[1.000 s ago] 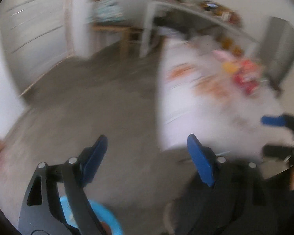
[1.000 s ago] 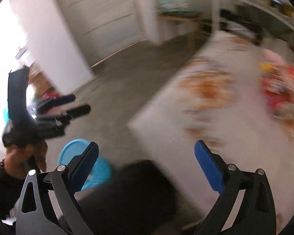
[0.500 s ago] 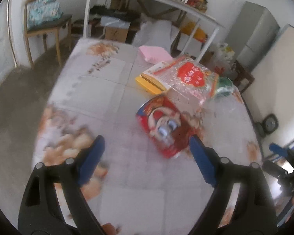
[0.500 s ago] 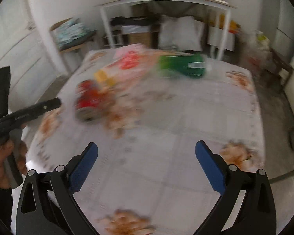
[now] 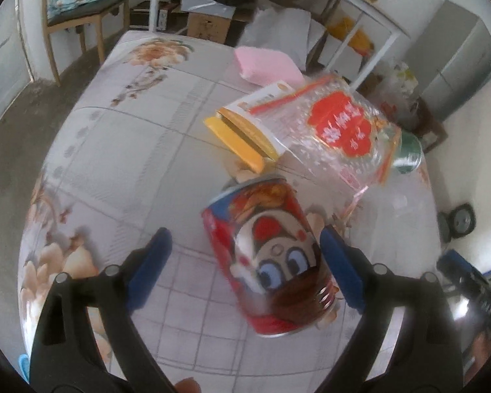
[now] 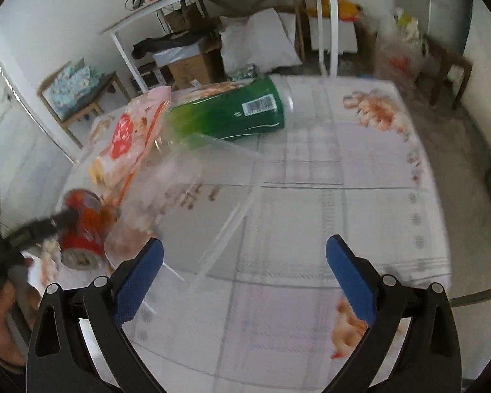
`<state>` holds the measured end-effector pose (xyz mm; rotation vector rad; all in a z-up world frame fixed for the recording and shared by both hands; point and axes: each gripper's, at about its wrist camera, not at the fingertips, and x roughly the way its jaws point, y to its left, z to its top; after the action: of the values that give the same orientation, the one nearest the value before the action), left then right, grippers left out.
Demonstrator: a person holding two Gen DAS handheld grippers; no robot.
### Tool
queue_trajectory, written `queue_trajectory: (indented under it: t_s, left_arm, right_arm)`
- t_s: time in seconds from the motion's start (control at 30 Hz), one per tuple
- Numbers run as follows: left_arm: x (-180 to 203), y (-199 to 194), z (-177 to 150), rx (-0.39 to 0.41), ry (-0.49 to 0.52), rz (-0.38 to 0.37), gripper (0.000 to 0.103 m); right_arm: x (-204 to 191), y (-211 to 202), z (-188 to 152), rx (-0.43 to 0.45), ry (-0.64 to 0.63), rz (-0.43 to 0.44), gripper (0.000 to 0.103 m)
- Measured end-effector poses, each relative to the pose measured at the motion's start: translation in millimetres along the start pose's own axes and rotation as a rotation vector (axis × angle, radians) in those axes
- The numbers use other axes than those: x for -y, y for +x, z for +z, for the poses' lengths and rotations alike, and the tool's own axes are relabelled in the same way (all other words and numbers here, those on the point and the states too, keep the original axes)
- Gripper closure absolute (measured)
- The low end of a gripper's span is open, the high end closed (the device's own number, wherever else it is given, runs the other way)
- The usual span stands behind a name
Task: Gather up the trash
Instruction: 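Grasp the red printed can with the left tool while the right tool grasps the clear container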
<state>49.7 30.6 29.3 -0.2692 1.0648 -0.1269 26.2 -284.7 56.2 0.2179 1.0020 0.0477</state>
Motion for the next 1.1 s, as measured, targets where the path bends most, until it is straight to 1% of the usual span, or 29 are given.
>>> queue_trajectory:
  t_s: [0.07,0.13,0.2,0.23,0.27,0.43,0.47,0.5,0.53,0.57,0.6,0.67,0.77,0.9,1.1]
  left_arm:
    - [3,8,-2,-0.029,0.010,-0.013,0.015]
    - [2,18,-5,-0.060,0.009,-0.037,0.015]
    - [1,21,-9,-0.057,0.028,-0.048,0.020]
    - [3,20,-12,-0.040,0.063,-0.046,0.039]
    - [4,20,-14,-0.031,0.081,-0.023,0.041]
    - [7,14,-23,-0.006,0.140,-0.004,0.041]
    - [7,13,-25,-0.002,0.146,-0.004,0.041]
    - [8,12,-25,0.002,0.149,-0.005,0.041]
    - [7,11,-26,0.005,0.150,-0.009,0.041]
    - [6,10,-27,0.006,0.149,-0.012,0.041]
    - [5,9,-27,0.006,0.146,-0.019,0.041]
    - [6,10,-27,0.004,0.138,-0.030,0.041]
    - [5,9,-28,0.000,0.147,-0.029,0.041]
    - [3,7,-31,0.000,0.157,-0.031,0.041]
    - [-8,-7,-40,0.011,0.151,-0.075,0.041]
  right_arm:
    - [4,9,3,-0.008,0.021,-0.020,0.006]
    - [10,20,5,-0.029,0.072,-0.003,0.006]
    - [14,28,6,-0.050,0.118,0.009,0.006]
    - [14,31,6,-0.054,0.124,0.010,0.006]
    - [14,35,5,-0.053,0.122,0.010,0.006]
    - [10,45,4,-0.054,0.116,0.016,0.006]
    - [8,47,4,-0.055,0.116,0.028,0.010]
    - [7,48,3,-0.057,0.119,0.042,0.016]
    - [6,51,3,-0.064,0.120,0.063,0.041]
    - [5,56,1,-0.088,0.127,0.091,0.061]
    - [5,59,-1,-0.100,0.138,0.109,0.069]
    - [3,61,-4,-0.102,0.133,0.106,0.090]
    - [-1,58,-7,-0.090,0.120,0.122,0.098]
    - [-3,49,-11,-0.069,0.103,0.122,0.099]
    - [-4,30,-23,-0.048,0.080,0.122,0.099]
